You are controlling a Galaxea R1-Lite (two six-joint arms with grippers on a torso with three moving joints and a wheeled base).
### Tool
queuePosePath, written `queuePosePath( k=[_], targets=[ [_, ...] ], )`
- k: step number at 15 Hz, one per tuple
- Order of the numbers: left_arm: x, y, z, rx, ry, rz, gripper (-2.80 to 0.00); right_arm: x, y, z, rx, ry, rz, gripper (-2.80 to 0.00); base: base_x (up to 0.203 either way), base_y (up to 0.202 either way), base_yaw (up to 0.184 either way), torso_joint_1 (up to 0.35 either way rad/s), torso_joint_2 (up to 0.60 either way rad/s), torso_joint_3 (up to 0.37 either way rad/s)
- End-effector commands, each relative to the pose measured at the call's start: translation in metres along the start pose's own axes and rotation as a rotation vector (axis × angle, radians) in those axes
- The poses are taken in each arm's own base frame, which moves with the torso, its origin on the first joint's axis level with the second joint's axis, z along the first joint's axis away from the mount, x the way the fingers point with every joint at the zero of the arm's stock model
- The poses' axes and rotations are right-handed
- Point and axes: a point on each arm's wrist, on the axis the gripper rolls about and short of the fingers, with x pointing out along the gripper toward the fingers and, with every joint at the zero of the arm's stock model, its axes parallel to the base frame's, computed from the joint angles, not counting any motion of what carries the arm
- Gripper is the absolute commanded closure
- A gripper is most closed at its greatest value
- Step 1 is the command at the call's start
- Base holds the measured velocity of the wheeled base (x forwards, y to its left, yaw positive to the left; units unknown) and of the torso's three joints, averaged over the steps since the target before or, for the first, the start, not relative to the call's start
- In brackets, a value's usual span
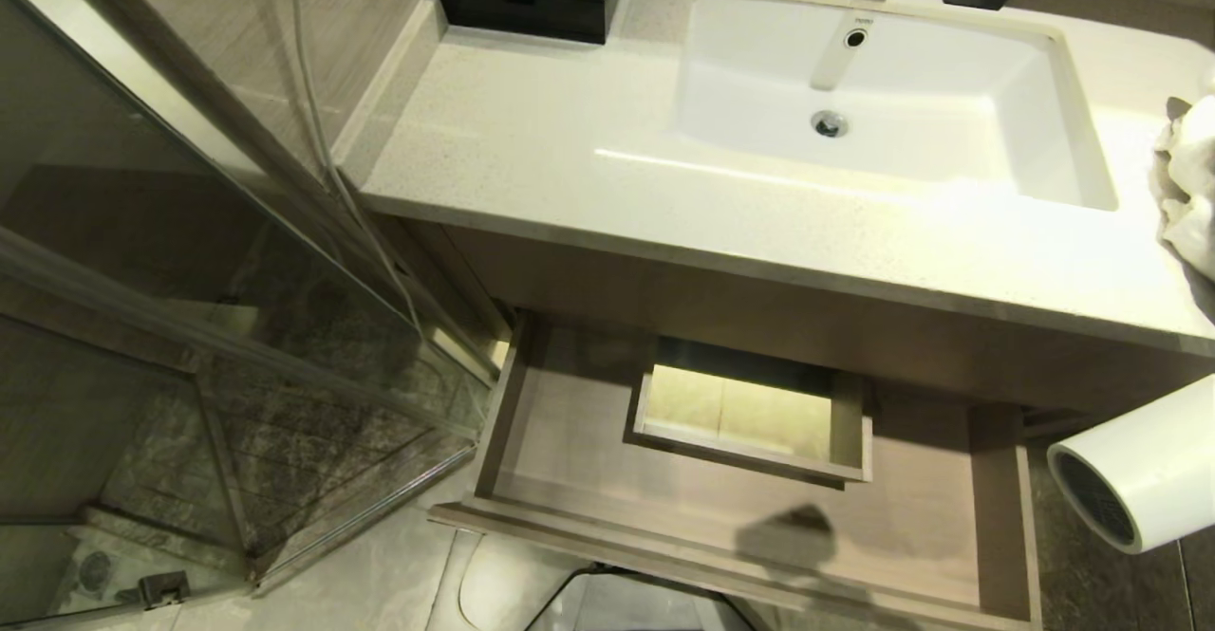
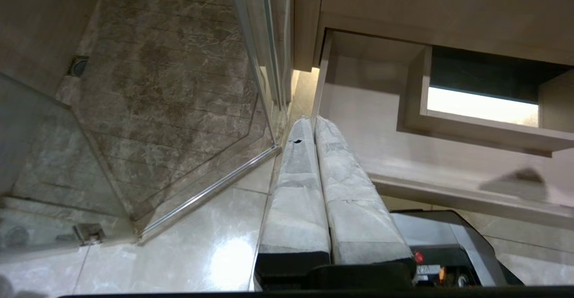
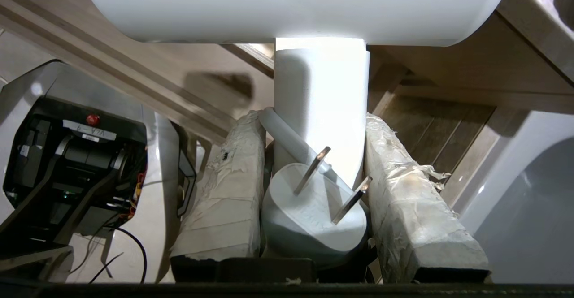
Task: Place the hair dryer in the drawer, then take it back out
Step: Place it on the countertop
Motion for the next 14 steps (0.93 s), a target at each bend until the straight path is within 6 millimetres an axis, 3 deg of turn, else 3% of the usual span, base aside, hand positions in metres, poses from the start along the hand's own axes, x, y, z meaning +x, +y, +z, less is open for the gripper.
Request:
queuePosePath(
  k=[1,14],
  targets=[
    [0.0001,0.0000,-0.0004,-0.001,0.001,0.001,0.00,0.0007,0.0002,-0.0004,-0.003,0.005,0.009,0.00,0.000,0.000,0.000,0.237,0.00,0.221],
    [0.0001,0.0000,-0.0004,0.000,0.001,0.001,0.00,0.0048,-0.0029,0.0064,-0.017,0.000,0.055,0.00,0.000,0.000,0.000,0.289,-0.10,0.178]
  ],
)
